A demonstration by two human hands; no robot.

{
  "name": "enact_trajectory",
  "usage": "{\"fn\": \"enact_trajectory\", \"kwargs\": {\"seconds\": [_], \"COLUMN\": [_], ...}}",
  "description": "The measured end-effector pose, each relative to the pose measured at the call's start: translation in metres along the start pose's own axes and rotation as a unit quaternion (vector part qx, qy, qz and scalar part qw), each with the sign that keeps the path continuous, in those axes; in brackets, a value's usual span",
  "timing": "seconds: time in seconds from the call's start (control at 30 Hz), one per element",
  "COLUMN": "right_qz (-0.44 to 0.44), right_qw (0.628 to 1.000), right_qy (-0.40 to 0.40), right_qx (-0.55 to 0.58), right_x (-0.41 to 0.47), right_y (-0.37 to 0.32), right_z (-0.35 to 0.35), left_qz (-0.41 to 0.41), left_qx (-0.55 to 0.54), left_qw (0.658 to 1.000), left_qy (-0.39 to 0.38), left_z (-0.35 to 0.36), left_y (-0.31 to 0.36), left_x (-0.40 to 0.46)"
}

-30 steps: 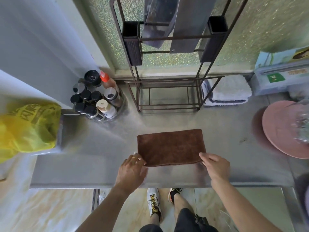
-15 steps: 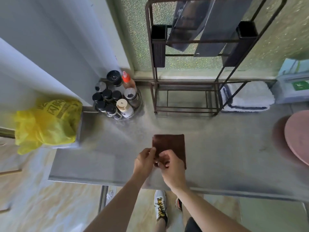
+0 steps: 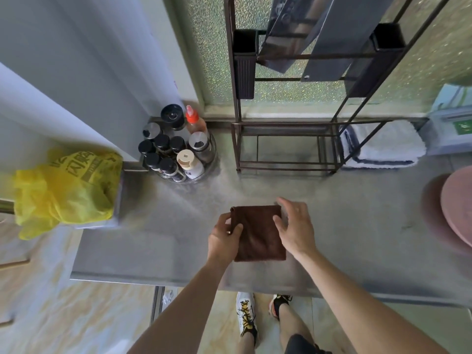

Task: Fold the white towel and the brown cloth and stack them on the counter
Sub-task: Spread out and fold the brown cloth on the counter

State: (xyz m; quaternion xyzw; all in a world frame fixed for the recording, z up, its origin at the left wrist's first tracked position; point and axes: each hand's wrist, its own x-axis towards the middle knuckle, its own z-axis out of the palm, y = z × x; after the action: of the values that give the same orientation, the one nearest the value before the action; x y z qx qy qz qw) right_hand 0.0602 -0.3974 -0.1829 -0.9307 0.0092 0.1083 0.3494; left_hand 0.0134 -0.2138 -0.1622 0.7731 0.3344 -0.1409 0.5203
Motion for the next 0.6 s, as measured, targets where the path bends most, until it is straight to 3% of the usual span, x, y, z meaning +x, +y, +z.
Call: {"fn": "enact_trajectory", "kwargs": {"seconds": [0.2,0.4,0.53,0.6], "right_qz": [-0.056,0.005,0.050,0.006], "right_qw": [0.986,0.968,0.975,0.993], "right_qy": [-0.145,-0.247,-0.214,-0.112], "right_qx": [-0.058,-0.047,-0.006,-0.033], "right_x": [0.044,0.071,0.071,0.057], "right_y": [0.003,0.007,0.001,-0.003], "right_z": [-0.017,-0.035,-0.031,-0.028], "left_qz": [-0.053,-0.069,0.000,0.071], "left_qx": [-0.155,-0.150,0.004,0.111], "left_qw": [0.986,0.986,1.000,0.990], "left_qy": [-0.032,-0.032,0.011,0.051], "left_z": [-0.001,0.002,0.006,0.009], "left_y": [-0.006,-0.005,-0.001,-0.003], "left_x": [0.004,0.010,0.015,0.014]}}
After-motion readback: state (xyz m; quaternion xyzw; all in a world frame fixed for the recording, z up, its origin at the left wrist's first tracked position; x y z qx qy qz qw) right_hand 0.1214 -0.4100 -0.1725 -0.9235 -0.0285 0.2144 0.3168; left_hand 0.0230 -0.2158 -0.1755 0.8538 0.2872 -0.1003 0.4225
